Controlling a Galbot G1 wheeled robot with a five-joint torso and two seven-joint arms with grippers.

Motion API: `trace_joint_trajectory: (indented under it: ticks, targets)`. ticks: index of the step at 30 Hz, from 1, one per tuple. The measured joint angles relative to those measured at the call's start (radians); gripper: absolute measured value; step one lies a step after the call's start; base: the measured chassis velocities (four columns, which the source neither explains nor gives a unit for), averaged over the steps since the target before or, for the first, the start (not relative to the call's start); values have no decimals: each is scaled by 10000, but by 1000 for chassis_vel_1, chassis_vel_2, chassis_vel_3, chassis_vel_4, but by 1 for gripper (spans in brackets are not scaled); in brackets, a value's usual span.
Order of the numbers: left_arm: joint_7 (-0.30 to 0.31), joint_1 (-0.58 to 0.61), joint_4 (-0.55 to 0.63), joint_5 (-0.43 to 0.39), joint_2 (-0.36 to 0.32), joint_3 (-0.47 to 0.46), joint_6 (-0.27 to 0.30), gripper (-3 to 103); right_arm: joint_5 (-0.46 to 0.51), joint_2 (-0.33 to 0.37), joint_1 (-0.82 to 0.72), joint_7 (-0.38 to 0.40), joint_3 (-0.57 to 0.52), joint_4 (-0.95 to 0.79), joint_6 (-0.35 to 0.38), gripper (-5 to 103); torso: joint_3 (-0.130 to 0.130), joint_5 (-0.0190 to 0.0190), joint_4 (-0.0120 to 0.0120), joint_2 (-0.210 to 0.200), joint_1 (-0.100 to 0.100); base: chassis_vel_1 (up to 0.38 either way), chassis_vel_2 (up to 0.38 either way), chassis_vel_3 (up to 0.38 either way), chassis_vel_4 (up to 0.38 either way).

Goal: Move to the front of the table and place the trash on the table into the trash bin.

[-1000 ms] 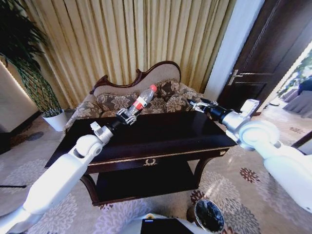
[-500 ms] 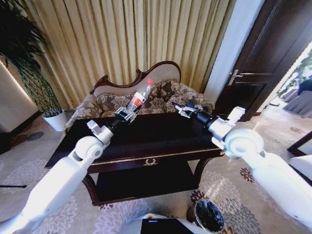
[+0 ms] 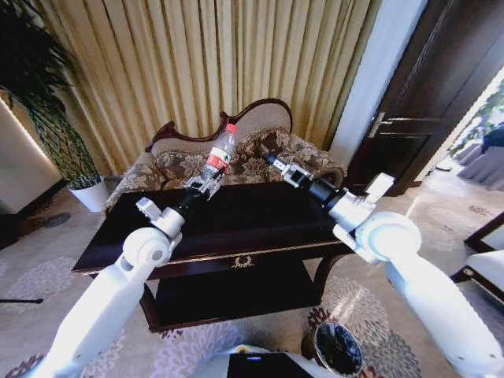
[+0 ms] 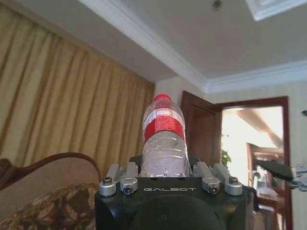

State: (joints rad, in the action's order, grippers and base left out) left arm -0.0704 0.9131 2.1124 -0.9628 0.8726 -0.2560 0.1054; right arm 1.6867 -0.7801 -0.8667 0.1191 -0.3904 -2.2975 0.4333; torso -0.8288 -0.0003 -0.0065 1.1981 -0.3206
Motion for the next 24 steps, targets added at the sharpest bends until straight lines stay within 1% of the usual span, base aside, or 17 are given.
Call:
trace_joint_trajectory:
  ticks: [2,3,5,8,17,21,24]
  targets:
    - [-90,-5,26,21,-94,9,-22,43,41,50,25,0,51,4,96,100,0,1,0,0,0,0,0,0,0]
    - [-268,-44,133,84,-336,81,-53,43,49,135,85,0,190,56,210,100,0,4,0,0,0,0,0,0,0]
    - [-313,-68,190,105,-407,132,-61,43,23,151,118,-1,257,110,232,100,0,4,0,0,0,0,0,0,0]
    - [-383,-239,460,158,-618,451,-73,43,-125,158,241,-2,429,474,258,100,0,3,0,0,0,0,0,0,0]
    - [-391,-445,523,312,-668,935,-73,43,-180,279,366,-2,371,785,262,100,-1,3,-1,-3,-1,0,0,0,0]
    - [-386,-653,473,350,-641,1245,-69,43,-178,324,486,-2,391,767,246,100,-1,1,0,-3,-1,0,0,0,0]
    - [-337,-987,468,354,-617,1659,-37,43,-201,314,618,-3,485,785,217,100,-1,3,-1,-3,-2,0,0,0,0]
